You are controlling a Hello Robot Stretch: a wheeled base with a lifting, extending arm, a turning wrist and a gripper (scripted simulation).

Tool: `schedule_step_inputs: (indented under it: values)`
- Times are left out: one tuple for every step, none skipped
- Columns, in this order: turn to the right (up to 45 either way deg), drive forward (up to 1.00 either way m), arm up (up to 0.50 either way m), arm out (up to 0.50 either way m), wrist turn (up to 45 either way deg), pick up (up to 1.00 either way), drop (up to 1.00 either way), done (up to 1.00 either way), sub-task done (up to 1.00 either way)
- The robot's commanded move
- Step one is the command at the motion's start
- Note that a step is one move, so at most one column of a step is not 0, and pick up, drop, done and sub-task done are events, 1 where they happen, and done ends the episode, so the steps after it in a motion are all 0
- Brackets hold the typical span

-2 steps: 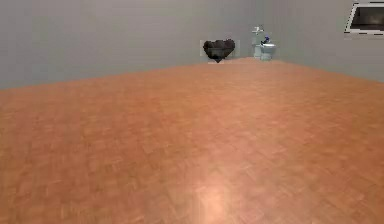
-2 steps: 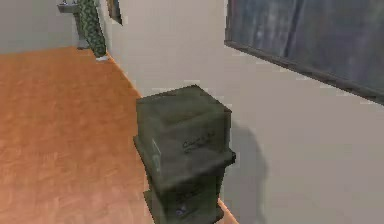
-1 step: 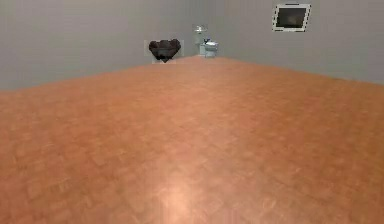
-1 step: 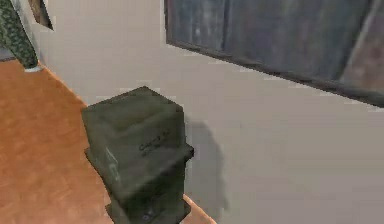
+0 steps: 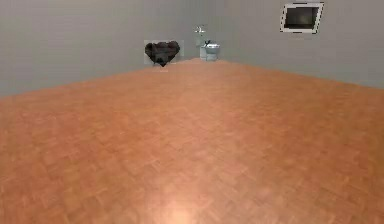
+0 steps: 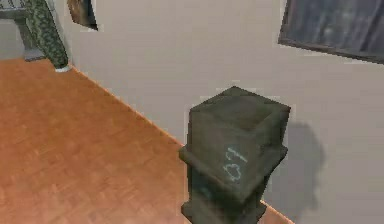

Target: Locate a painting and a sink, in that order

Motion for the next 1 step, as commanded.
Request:
schedule_step_inputs:
  values:
    - [42.0,0.0,0.0,0.0,0.0,0.0,0.0,0.0,0.0]
